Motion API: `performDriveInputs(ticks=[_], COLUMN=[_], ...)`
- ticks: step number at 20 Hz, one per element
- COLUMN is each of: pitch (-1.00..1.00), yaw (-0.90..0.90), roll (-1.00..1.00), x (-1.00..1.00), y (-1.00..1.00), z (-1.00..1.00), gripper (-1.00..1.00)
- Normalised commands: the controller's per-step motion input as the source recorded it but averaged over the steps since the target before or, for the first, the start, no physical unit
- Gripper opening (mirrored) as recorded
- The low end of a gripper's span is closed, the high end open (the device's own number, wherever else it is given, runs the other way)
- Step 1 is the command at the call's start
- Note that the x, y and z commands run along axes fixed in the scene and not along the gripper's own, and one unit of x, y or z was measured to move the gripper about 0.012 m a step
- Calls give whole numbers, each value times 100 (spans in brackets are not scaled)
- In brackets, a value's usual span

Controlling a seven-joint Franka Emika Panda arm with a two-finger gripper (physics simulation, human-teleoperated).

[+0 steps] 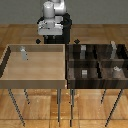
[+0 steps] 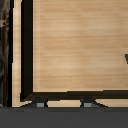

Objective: Place the milk carton into the appropriate compartment.

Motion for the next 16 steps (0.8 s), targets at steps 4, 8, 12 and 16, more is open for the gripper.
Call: performDriveInputs(ticks=[4,8,12,16], pitch=[0,0,0,0], yaw=[0,0,0,0], roll=[0,0,0,0], x=[0,0,0,0], y=[0,-25,-100,-75], z=[0,0,0,0], gripper=[100,100,100,100])
